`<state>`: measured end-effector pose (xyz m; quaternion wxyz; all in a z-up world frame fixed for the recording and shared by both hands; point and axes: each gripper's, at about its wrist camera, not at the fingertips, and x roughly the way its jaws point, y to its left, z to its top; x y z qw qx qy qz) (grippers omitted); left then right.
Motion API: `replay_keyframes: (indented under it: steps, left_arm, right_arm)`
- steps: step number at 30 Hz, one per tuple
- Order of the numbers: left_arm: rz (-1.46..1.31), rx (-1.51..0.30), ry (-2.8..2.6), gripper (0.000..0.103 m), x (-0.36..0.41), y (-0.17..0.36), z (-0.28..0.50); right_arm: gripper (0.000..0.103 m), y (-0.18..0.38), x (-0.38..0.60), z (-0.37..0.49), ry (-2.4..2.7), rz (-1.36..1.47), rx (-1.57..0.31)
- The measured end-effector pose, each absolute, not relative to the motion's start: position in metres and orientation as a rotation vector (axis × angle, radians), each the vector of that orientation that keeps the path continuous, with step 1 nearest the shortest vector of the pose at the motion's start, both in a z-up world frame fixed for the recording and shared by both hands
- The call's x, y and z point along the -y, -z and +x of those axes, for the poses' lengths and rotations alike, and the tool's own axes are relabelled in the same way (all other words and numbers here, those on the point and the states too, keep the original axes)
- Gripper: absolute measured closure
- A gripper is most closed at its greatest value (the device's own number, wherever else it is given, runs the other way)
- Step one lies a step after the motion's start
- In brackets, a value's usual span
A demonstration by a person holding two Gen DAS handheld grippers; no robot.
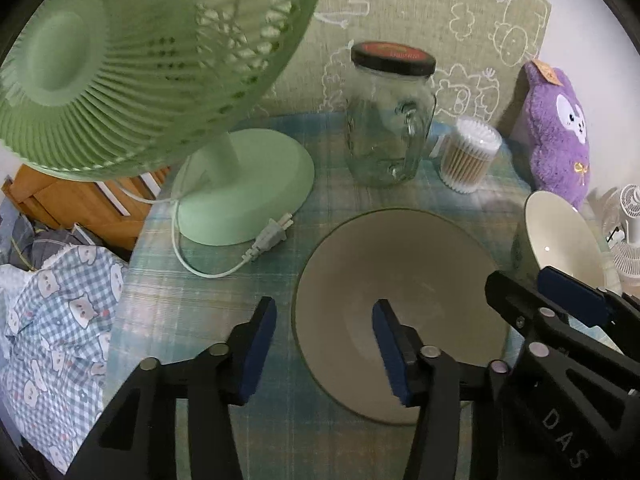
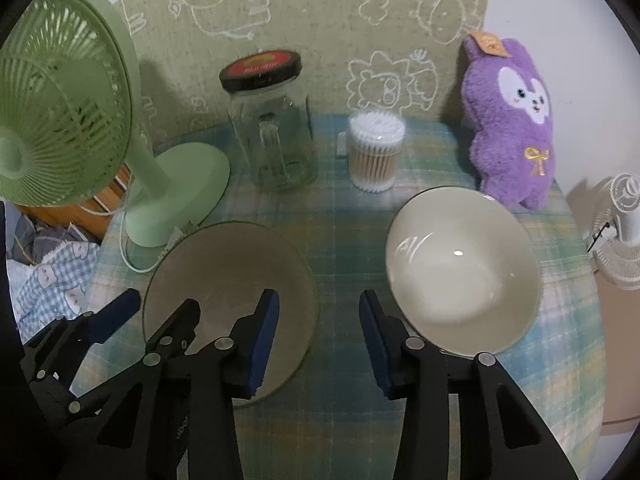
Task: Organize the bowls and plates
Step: 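Grasp the rim of the second floral bowl with both grippers, then carry the second floral bowl to the plate stack and release it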
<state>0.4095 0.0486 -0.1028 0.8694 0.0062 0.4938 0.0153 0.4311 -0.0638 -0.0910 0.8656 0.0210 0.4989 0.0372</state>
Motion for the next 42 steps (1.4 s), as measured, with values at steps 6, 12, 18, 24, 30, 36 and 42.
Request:
replay_keyframes:
  steps: [6,12,18,24,30,36,42]
  left_arm:
    - [0.039,-1.046,-0.034,0.073,-0.048,0.113,0.413]
    - [0.053,-1.048,-0.059,0.084,-0.052,0.112,0.413]
    - [0.060,-1.055,-0.058,0.087,-0.047,0.107,0.402]
    - [0.067,-1.054,-0.057,0.087,-0.036,0.098,0.382]
    - [0.070,-1.043,-0.057,0.087,-0.025,0.086,0.357]
    - [0.059,-1.022,-0.071,0.087,-0.014,0.068,0.328]
    - [0.047,-0.988,-0.088,0.087,-0.003,0.045,0.291]
  right_arm:
    - [0.085,0.105,0.055,0.438,-0.076,0.027,-1.070]
    - [0.090,0.106,0.053,0.438,-0.051,0.005,-1.074]
    - [0.090,0.100,0.057,0.425,-0.043,-0.006,-1.076]
    - [0.090,0.091,0.067,0.403,-0.041,-0.008,-1.080]
    - [0.090,0.077,0.079,0.376,-0.041,-0.005,-1.073]
    - [0.090,0.057,0.092,0.343,-0.048,-0.004,-1.049]
    - [0.090,0.030,0.105,0.303,-0.065,-0.008,-1.013]
